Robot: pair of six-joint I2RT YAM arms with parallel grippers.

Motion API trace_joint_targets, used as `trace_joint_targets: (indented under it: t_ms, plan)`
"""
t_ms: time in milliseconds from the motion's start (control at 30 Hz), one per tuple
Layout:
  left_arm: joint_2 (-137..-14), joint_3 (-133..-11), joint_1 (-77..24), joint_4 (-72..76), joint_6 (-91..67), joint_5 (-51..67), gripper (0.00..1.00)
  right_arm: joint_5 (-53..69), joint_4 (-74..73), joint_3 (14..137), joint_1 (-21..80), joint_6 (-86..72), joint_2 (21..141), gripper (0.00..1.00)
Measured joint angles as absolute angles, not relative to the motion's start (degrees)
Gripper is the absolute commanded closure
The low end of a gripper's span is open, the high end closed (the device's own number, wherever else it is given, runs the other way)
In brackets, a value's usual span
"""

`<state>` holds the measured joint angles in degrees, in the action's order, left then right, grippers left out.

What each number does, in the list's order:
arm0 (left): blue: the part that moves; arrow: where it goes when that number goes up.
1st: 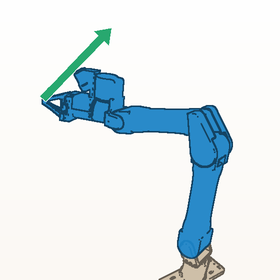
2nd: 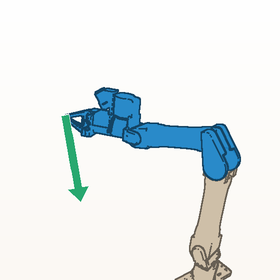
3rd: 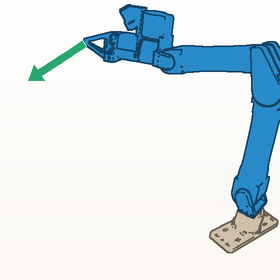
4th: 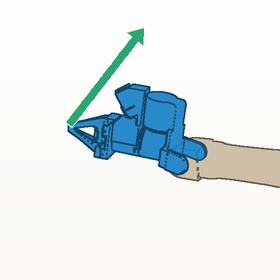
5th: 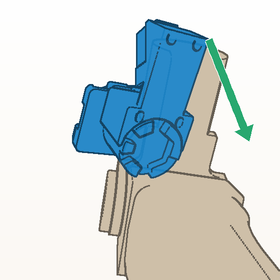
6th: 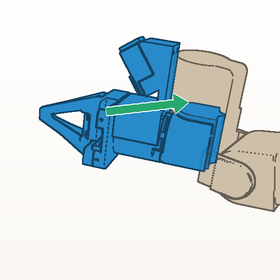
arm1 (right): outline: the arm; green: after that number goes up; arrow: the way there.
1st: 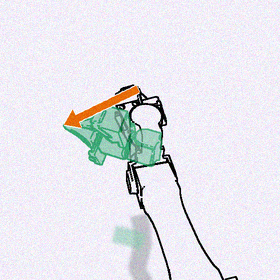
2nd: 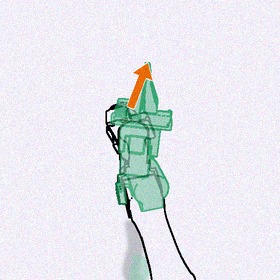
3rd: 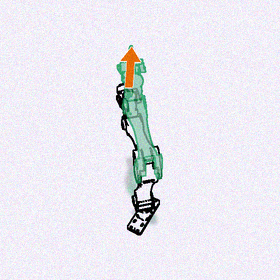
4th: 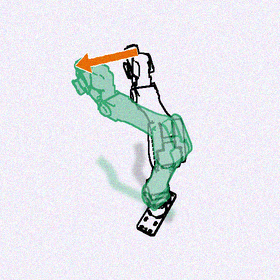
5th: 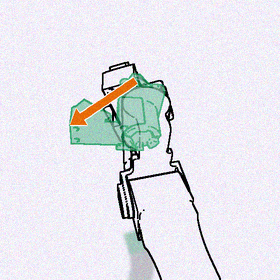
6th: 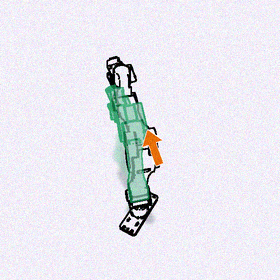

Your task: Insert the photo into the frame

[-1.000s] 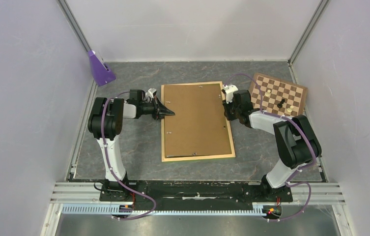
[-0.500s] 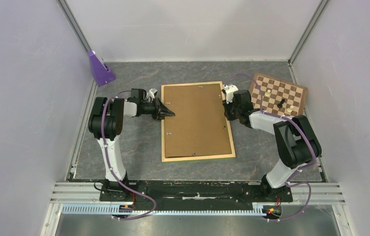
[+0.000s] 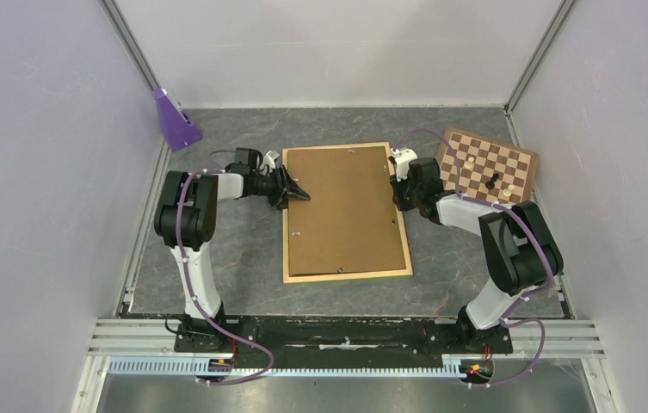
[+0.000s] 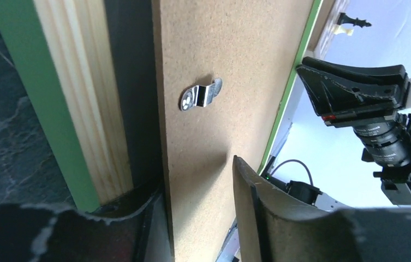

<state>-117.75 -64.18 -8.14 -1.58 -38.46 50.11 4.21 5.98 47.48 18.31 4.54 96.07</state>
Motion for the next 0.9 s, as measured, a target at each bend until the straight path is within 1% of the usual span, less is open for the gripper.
trace_joint_targets:
  t_ms: [67,133,900]
  plan:
    - [-117.25,-64.73,-8.47,-2.90,-38.13,49.08,0.40,4.21,6.00,47.48,18.31,4.54,96.07,0.92]
    - [-116.73,-65.47,-8.71,-4.34,-37.98,48.07,0.38,4.21,6.09,47.48,18.31,4.54,96.07,0.92]
    - [-112.03,-70.89,-10.85,-22.26,-29.69,32.80,0.35,4.99,7.07,47.48,18.37,4.54,96.40,0.92]
